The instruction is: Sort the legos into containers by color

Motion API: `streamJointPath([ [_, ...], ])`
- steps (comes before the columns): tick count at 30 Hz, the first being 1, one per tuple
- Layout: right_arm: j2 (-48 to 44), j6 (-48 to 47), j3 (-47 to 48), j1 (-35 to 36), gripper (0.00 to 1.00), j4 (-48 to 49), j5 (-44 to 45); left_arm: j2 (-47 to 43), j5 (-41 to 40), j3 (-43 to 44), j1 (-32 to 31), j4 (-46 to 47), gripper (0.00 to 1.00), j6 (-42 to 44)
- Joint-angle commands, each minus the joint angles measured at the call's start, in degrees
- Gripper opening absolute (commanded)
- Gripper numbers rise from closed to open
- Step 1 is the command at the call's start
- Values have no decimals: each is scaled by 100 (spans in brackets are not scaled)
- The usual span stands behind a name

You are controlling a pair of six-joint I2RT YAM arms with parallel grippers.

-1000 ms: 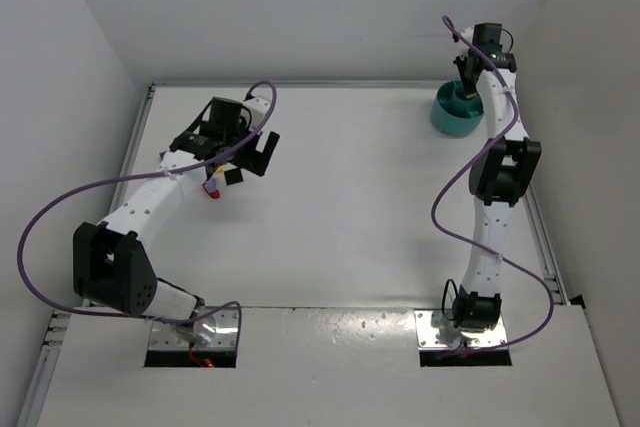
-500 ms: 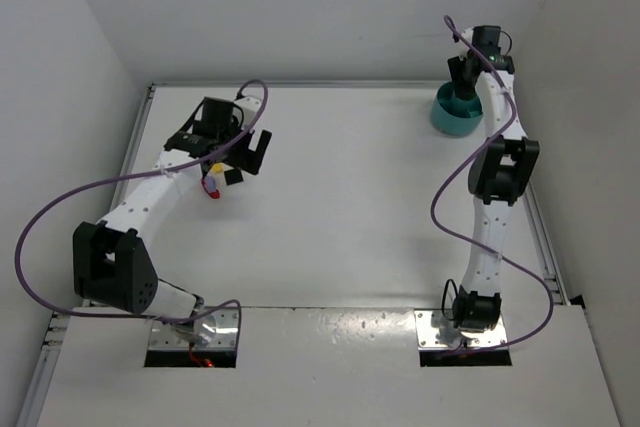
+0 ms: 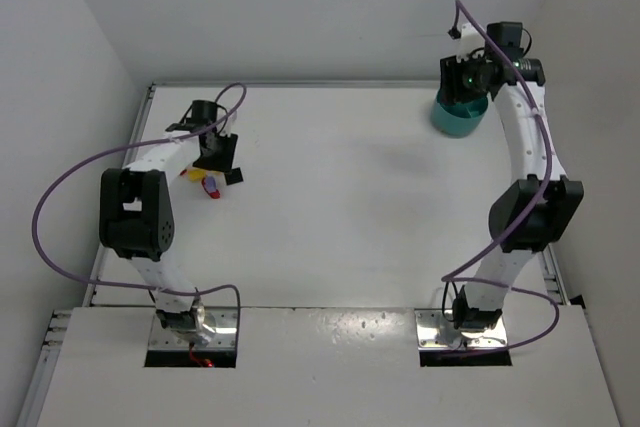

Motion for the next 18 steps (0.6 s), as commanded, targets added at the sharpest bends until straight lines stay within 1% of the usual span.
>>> streamJointPath([
  [1,-445,219,-1151,25,48,247,-500,-10,-255,368,306,132,56,-367],
  [4,-578,271,-1470,78,48,248,-553,235,-255,491,464,185,56,-315],
  [5,-579,272,-1532,78,47,248,-632,289,-185,492,465,185,57,-253],
  [8,-701,272,-1848,130,47,301,-746,543,184,755,781,185,62,151],
  [9,-702,272,-1849,130,47,301,-799,544,289,808,869,185,63,378],
  [11,-764,272,-2006,130,47,354,-852,615,544,887,1167,185,67,573],
  [13,-764,272,-2085,130,47,415,-852,702,720,1027,1387,133,67,985],
  [15,-764,272,-2139,183,47,415,-905,912,800,1081,1466,-69,68,1449],
  [18,-764,272,-2244,183,47,415,-1062,1123,1273,1352,1616,-411,69,1987],
])
